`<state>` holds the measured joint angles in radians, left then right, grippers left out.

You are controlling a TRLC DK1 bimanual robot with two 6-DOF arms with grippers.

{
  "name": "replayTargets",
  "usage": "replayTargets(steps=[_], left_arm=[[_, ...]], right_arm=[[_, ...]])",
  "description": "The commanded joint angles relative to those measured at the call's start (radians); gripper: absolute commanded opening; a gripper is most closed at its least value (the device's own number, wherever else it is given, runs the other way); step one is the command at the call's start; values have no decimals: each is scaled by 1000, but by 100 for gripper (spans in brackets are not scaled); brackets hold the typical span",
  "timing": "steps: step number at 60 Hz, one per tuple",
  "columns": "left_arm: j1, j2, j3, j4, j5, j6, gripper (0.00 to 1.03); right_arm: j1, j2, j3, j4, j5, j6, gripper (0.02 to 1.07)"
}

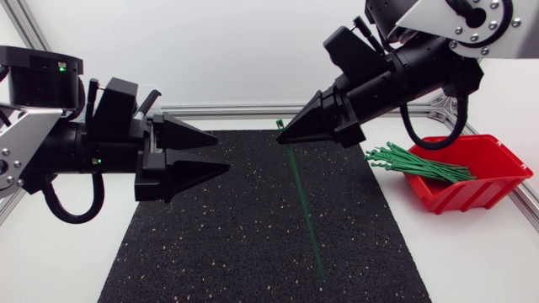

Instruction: Take a green cable tie from the red box, thread the tail through the head to close it, then place it in the transparent bin on the left.

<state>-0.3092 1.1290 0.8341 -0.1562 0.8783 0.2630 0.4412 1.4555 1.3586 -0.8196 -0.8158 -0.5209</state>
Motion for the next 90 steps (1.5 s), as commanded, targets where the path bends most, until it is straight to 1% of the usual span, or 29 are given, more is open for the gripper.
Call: replayTargets(steps=[1, 5, 10, 14, 22, 29, 33, 38, 44, 53, 56, 61, 66, 69, 75, 80, 85, 90], left_arm=[[-21, 32, 39, 20, 21, 12, 91], [-28, 55, 45, 21, 51, 12, 91], [-37, 72, 46, 21, 67, 10, 91], [-37, 83, 48, 21, 108, 2, 91], [-44, 100, 46, 21, 137, -10, 91], [-68, 112, 48, 23, 151, -19, 91], [-90, 133, 49, 55, 157, -57, 91], [-99, 156, 59, 103, 166, -102, 91], [-102, 180, 80, 118, 191, -128, 91], [-120, 221, 94, 155, 192, -156, 91], [-125, 229, 94, 162, 194, -162, 89], [-128, 233, 92, 168, 194, -166, 88], [-130, 233, 86, 170, 205, -173, 85], [-131, 233, 83, 170, 214, -174, 81], [-130, 232, 79, 178, 223, -196, 76], [-134, 233, 74, 196, 225, -219, 67], [-133, 233, 68, 228, 225, -255, 61], [-133, 230, 53, 284, 225, -294, 59]], right_arm=[[-10, -4, -47, 45, -23, 59, 8], [-9, -15, -78, 89, -39, 93, 8], [-4, -32, -110, 140, -49, 136, 8], [-2, -41, -127, 166, -60, 160, 8], [2, -57, -156, 223, -80, 202, 8], [10, -60, -179, 264, -91, 234, 8], [17, -61, -193, 293, -91, 256, 8], [24, -69, -204, 327, -91, 286, 8], [30, -84, -216, 364, -91, 314, 8], [47, -86, -220, 379, -95, 323, 8], [51, -87, -223, 389, -95, 334, 8], [62, -89, -223, 393, -94, 338, 8], [67, -90, -231, 427, -92, 363, 8], [68, -92, -236, 438, -92, 369, 8], [74, -93, -240, 447, -91, 375, 8], [77, -98, -248, 451, -89, 377, 8], [83, -109, -262, 467, -88, 384, 8], [85, -119, -271, 473, -86, 389, 8]])
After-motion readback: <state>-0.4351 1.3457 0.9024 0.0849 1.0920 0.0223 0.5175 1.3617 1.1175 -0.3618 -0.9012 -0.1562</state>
